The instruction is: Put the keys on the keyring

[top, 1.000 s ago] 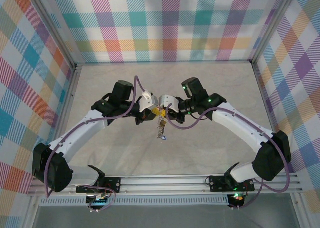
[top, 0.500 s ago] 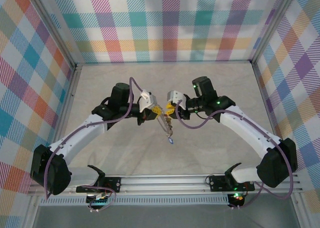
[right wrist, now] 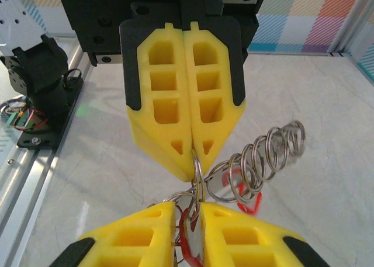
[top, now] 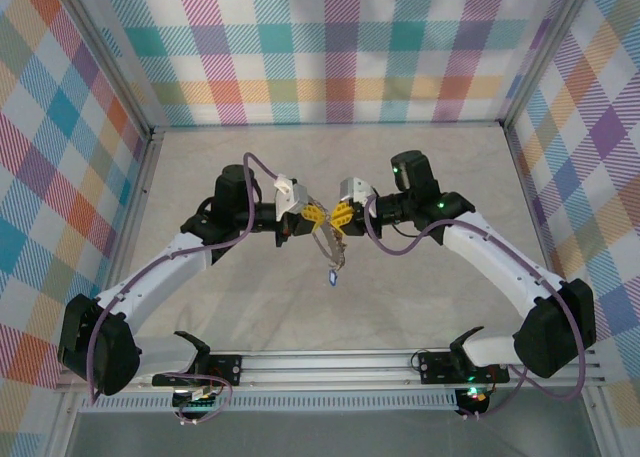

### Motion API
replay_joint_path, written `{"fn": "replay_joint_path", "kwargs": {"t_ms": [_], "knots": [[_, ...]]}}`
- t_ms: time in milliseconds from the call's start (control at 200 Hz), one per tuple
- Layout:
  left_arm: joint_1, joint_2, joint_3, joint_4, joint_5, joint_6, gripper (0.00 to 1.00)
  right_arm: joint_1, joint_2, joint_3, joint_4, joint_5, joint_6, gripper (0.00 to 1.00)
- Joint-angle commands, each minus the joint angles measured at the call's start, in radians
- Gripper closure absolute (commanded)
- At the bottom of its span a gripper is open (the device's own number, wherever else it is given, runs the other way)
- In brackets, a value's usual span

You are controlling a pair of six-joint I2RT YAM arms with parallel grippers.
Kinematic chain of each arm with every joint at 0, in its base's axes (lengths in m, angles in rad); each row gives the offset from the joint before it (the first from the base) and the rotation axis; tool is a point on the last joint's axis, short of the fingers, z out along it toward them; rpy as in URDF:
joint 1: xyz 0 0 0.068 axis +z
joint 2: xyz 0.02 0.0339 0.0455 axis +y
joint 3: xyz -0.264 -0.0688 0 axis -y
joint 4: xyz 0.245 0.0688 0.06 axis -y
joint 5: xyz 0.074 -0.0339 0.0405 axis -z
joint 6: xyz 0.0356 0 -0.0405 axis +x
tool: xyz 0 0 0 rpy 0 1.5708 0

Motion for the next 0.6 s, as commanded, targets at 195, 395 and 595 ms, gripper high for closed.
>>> {"fn": "replay_joint_path", "kwargs": {"t_ms": [195,395,595], "knots": [[0.006,-0.008,-0.009,0.144,0.082,-0.047,1.00,0.008,0.039,0.001,0.090,-0.131,0.046,0.84],[0.005,-0.008,-0.009,0.145,0.097,-0.048,1.00,0.010,0.042,0.000,0.106,-0.114,0.052,0.81],[0.005,-0.002,-0.002,0.115,0.115,-0.031,1.00,0.008,0.036,-0.005,0.130,-0.116,0.060,0.80]]}}
